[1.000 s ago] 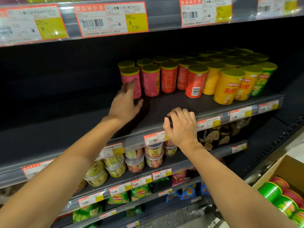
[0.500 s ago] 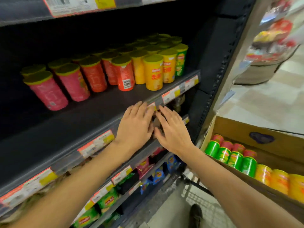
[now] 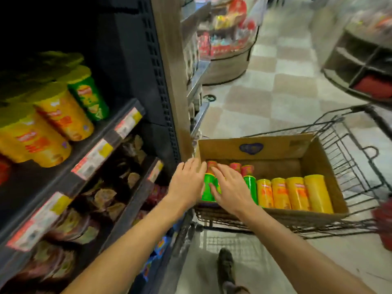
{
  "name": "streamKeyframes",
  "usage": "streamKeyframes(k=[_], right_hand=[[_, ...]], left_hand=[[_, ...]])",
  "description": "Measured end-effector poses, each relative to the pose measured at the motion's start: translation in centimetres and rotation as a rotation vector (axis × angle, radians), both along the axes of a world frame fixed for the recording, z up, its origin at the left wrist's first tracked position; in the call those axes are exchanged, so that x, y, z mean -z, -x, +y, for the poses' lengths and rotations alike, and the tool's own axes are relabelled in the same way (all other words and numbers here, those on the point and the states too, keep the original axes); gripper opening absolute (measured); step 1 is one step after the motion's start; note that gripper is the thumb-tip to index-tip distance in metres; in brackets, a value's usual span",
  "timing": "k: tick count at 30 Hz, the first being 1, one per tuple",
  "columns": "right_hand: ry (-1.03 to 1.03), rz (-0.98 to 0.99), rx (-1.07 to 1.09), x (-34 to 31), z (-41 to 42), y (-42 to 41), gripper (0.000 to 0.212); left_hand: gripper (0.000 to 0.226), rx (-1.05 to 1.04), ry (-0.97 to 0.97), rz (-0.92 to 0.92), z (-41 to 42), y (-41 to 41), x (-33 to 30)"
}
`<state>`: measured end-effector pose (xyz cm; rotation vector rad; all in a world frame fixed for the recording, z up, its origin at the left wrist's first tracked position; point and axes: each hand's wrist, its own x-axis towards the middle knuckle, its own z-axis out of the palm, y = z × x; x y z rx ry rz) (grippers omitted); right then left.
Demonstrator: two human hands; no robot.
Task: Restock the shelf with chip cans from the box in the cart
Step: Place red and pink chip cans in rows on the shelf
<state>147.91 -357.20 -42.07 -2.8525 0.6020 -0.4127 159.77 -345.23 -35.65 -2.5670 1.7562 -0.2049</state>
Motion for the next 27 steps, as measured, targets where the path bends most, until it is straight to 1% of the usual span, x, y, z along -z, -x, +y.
streamKeyframes(k=[3,7,11,14,18,23,27], right_hand=[[-0.06,0.062,0.095,2.5,-4.3,1.0,0.053],[-0.145,0.168,0.21,6.0,-10.3,1.5,0.056],[-0.158,0.265,0.231,9.6,-16.1,1.5,0.057],[-0.211,0.288,0.261,11.9,-20.2,0.6,0.055],[-0.298,0.33,0.294,14.8,-24.5,-0.4,0.052],[-0.437,0.524,0.363,18.0,-28.3,-1.9,0.057],[-0.643,0.661,0.483,20.1,-30.3,-3.3,0.042]], left_hand=[[0.049,0.071,-0.071,0.052,-5.8,0.0,2.6],[0.054,0.1,-0.162,0.146,-12.6,-0.4,6.5],[0.061,0.076,-0.236,0.249,-18.5,-1.2,10.3],[0.061,0.061,-0.307,0.28,-22.3,-2.0,13.4],[0.054,0.037,-0.411,0.317,-26.5,-2.7,17.2],[0.052,0.018,-0.489,0.379,-30.3,-3.7,21.7],[0.051,-0.025,-0.557,0.424,-32.4,-4.5,24.9]])
